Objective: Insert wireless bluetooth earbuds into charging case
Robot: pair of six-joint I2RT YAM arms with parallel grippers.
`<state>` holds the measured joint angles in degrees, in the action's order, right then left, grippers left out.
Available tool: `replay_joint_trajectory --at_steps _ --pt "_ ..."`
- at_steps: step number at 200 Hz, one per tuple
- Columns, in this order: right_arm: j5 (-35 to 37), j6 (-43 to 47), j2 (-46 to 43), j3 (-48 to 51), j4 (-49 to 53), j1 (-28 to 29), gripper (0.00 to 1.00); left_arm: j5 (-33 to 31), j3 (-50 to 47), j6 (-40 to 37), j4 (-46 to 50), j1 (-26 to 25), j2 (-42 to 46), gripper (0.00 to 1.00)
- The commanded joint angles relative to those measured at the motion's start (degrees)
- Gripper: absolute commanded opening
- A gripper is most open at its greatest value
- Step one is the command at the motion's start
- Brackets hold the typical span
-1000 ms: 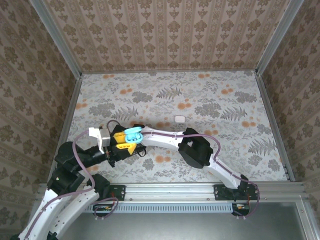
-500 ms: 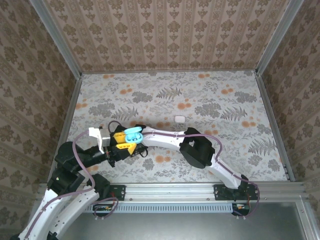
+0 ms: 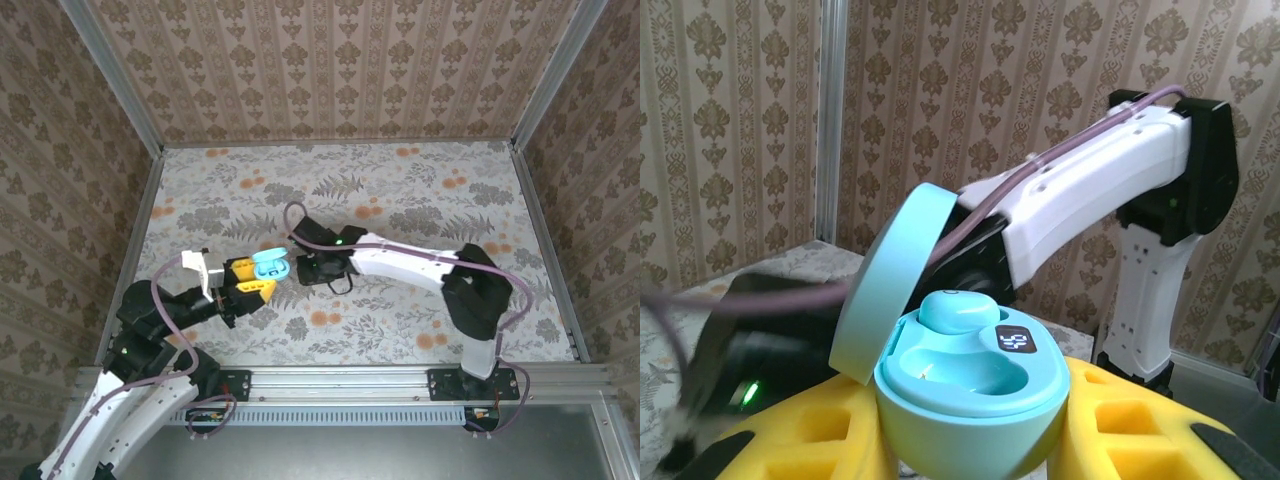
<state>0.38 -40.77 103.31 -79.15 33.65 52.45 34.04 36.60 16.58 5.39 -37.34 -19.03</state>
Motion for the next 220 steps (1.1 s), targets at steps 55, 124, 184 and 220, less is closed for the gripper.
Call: replay_joint_trajectory --at_steps 55,124,184,220 --pt "4.63 0.80 -27.33 10.97 -0.30 -2.10 0.27 0.07 -4.72 4.74 -15.45 0.43 -6.37 0.24" --pt "5.27 1.48 -43.36 12.19 -2.60 -2.22 0.28 0.71 -7.55 5.23 -25.81 0.34 -13.73 0.24" --pt "1.62 4.18 -40.49 4.71 -6.91 2.54 0.28 0.63 -9.26 2.72 -30.25 0.08 -16.57 0.24" --pt "1.12 5.60 -38.38 2.61 -10.53 4.65 0.28 0.41 -9.91 2.27 -30.35 -0.10 -16.41 0.24"
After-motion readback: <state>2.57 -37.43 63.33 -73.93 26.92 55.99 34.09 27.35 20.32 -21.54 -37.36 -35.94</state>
